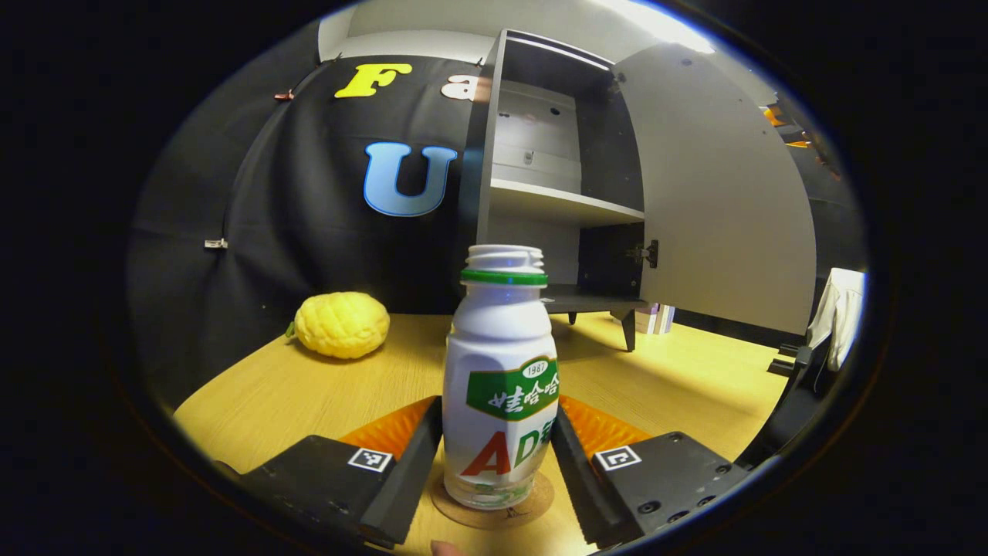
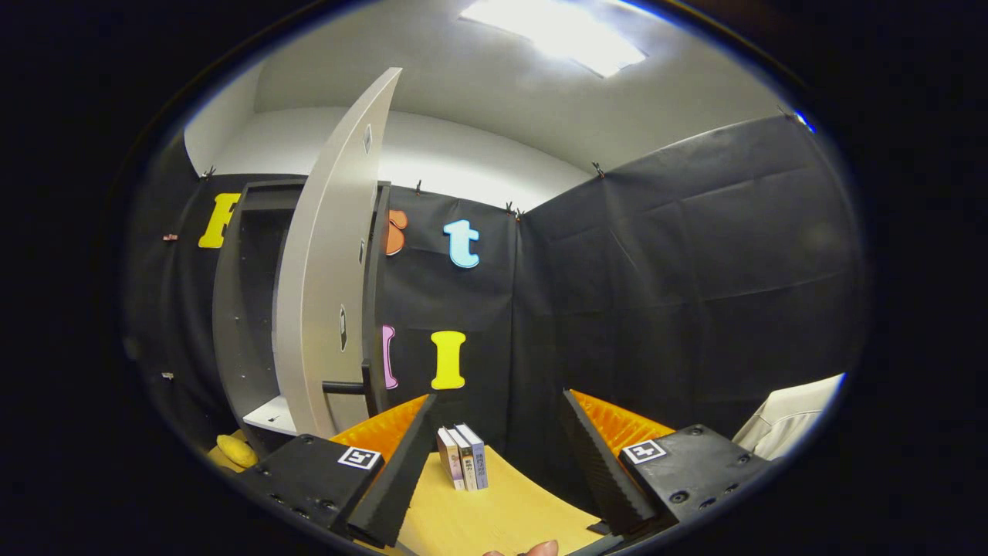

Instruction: Open the cabinet door with the right hand, grasp the bottle in the cabinet with the left hand and place it on the coaster, then close the cabinet door with the right hand.

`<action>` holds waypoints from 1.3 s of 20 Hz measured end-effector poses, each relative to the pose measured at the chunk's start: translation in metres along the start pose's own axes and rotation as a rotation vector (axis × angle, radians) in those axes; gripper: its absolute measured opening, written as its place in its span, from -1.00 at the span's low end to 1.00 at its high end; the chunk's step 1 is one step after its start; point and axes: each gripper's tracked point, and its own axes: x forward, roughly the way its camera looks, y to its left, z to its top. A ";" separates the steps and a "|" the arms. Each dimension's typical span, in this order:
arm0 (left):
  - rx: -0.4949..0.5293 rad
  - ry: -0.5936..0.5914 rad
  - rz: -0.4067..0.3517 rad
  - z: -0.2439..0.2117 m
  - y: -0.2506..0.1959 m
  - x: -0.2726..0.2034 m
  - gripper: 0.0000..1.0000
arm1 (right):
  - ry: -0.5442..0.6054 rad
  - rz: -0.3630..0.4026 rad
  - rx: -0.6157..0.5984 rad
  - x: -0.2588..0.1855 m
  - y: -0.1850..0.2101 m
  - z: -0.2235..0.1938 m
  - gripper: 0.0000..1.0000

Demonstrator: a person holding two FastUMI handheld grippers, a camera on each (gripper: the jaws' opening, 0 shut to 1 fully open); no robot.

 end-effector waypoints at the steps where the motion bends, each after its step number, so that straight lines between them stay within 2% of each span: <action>1: -0.001 0.004 0.002 -0.001 0.000 0.000 0.65 | -0.006 0.007 -0.003 -0.001 0.001 0.002 0.95; 2: -0.005 0.014 0.001 -0.001 0.000 0.000 0.65 | -0.006 0.014 -0.002 -0.001 0.003 0.003 0.95; 6: 0.009 0.024 0.011 0.014 0.000 -0.005 0.90 | 0.018 0.014 0.042 0.000 -0.001 0.000 0.95; 10: 0.046 0.011 0.003 0.049 -0.005 -0.007 0.89 | 0.038 0.017 0.082 0.006 -0.005 0.000 0.94; 11: 0.049 0.006 0.011 0.058 -0.005 -0.007 0.89 | 0.043 0.021 0.092 0.008 -0.004 -0.001 1.00; 15: 0.039 -0.009 0.055 0.097 -0.002 -0.008 0.90 | 0.072 0.045 0.101 0.012 -0.003 -0.012 0.95; 21: 0.030 -0.048 0.128 0.170 -0.009 -0.027 0.90 | 0.108 0.119 -0.017 0.020 0.011 -0.039 0.95; 22: 0.033 -0.059 0.141 0.185 -0.011 -0.029 0.89 | 0.102 0.121 -0.025 0.020 0.009 -0.038 0.90; 26: 0.023 -0.093 0.193 0.235 -0.012 -0.031 0.89 | 0.131 0.138 0.012 0.022 0.008 -0.047 0.92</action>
